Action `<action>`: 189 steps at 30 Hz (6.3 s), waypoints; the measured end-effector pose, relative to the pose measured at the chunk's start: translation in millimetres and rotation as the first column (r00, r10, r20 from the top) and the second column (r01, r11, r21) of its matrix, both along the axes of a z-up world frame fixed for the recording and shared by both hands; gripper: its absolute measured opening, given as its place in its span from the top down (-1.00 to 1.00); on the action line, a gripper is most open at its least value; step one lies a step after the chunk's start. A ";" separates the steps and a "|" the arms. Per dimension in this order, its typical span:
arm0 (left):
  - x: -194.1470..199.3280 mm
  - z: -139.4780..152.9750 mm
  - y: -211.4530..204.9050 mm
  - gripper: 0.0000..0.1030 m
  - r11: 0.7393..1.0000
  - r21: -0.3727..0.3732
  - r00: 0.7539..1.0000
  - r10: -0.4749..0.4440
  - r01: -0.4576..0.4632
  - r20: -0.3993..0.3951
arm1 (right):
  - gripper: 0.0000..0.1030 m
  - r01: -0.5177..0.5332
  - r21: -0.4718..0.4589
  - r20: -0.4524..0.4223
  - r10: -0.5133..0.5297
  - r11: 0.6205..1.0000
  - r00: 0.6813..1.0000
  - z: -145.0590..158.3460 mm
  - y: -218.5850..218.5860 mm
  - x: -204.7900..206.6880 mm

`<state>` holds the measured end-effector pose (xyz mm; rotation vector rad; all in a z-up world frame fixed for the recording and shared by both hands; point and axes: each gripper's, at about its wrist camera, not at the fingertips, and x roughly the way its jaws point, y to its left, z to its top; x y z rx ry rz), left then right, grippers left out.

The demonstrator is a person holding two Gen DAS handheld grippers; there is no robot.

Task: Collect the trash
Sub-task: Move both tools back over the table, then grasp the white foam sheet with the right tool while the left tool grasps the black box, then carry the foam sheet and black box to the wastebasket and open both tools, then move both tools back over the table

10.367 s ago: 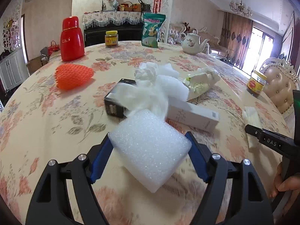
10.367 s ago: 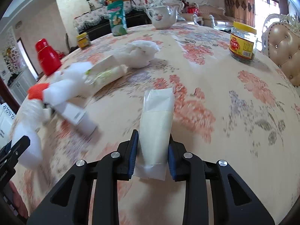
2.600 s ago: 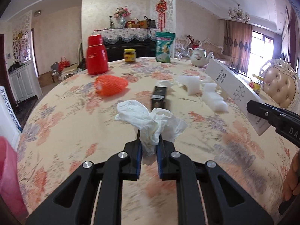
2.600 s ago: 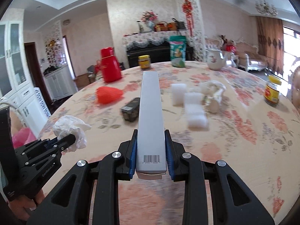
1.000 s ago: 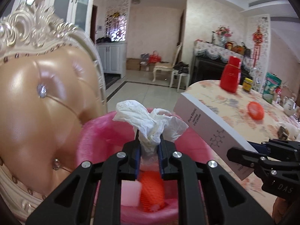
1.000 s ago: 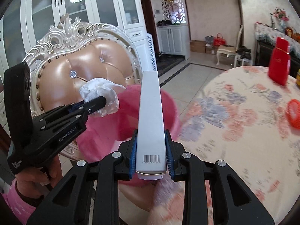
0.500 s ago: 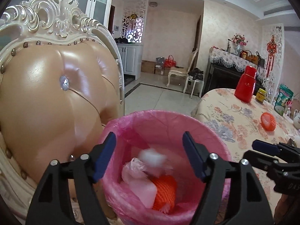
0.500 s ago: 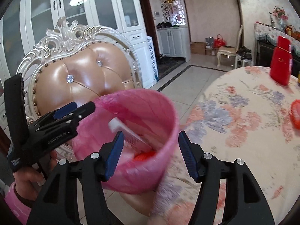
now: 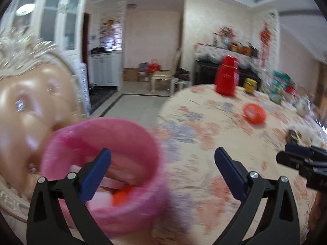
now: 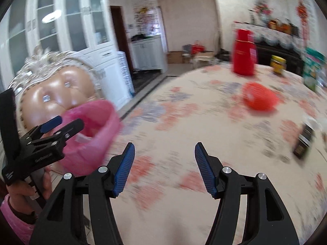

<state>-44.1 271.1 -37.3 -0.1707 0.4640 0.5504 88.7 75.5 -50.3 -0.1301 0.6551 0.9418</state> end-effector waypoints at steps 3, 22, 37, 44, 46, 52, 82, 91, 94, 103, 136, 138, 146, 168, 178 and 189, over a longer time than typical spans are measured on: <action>21.8 -2.1 -29.3 -0.90 0.998 0.007 0.997 -0.069 0.070 -0.019 | -0.16 0.086 0.001 -0.017 -0.086 0.996 0.996 -5.3 -40.8 17.6; 181.6 -23.5 -210.2 -0.90 0.890 -0.081 0.883 -0.455 0.448 -0.117 | -0.21 0.518 -0.063 -0.063 -0.522 0.853 0.851 -38.0 -255.0 112.6; 326.0 -57.0 -247.9 -0.90 0.867 -0.133 0.837 -0.498 0.480 -0.227 | -0.29 0.653 -0.156 -0.114 -0.670 0.741 0.733 -64.4 -305.6 203.3; 371.1 -66.4 -243.9 -0.88 0.864 -0.217 0.834 -0.498 0.454 -0.237 | -0.37 0.624 -0.193 -0.119 -0.649 0.758 0.751 -74.7 -291.2 230.8; 379.1 -66.1 -246.1 -0.82 0.865 -0.214 0.835 -0.496 0.453 -0.239 | -0.37 0.620 -0.206 -0.121 -0.648 0.757 0.752 -76.8 -289.0 235.0; 399.6 -77.5 -262.6 -0.21 0.852 -0.228 0.793 -0.523 0.472 -0.314 | -0.37 0.627 -0.246 -0.138 -0.668 0.739 0.732 -83.1 -287.5 249.6; 196.0 -36.6 -266.9 0.27 0.837 -0.117 0.830 -0.546 0.535 -0.111 | 0.04 0.586 -0.082 -0.029 -0.590 0.806 0.807 -36.4 -267.6 77.5; 134.0 -24.8 -254.1 0.26 0.850 -0.072 0.852 -0.524 0.522 -0.013 | 0.04 0.572 -0.044 0.057 -0.569 0.819 0.820 -22.4 -250.2 36.7; 118.8 -22.1 -249.4 0.26 0.857 -0.057 0.858 -0.513 0.513 0.014 | 0.04 0.565 -0.035 0.076 -0.561 0.825 0.824 -19.6 -243.9 27.3; 89.8 -16.0 -225.4 0.26 0.884 -0.040 0.884 -0.465 0.466 0.046 | 0.04 0.519 -0.031 0.139 -0.510 0.854 0.849 -12.4 -214.5 6.1; -4.6 -8.7 -52.2 0.26 0.990 0.010 0.987 -0.140 0.140 0.076 | 0.04 0.173 -0.066 0.189 -0.158 0.983 0.969 1.8 -13.8 -20.7; -13.7 -7.7 -37.7 0.26 0.994 0.013 0.991 -0.107 0.106 0.078 | 0.04 0.138 -0.070 0.187 -0.123 0.988 0.975 0.8 3.8 -24.0; -53.5 -8.6 38.5 0.26 0.998 -0.002 0.997 0.065 -0.065 0.047 | 0.04 -0.061 -0.059 0.151 0.070 0.996 0.986 1.2 79.3 -49.1; -101.4 -20.1 146.3 -0.29 0.949 -0.050 0.950 0.312 -0.311 0.017 | -0.21 -0.310 -0.035 0.090 0.312 0.950 0.946 -7.0 217.2 -71.4; -104.2 -3.5 109.5 -0.90 0.940 -0.004 0.937 0.340 -0.341 0.074 | -0.28 -0.195 -0.014 0.116 0.195 0.981 0.974 3.1 141.9 -47.6; -7.4 3.7 16.4 -0.91 0.999 0.011 0.998 0.033 -0.034 0.055 | -0.52 0.065 -0.034 0.167 -0.058 0.997 0.984 2.6 11.7 4.1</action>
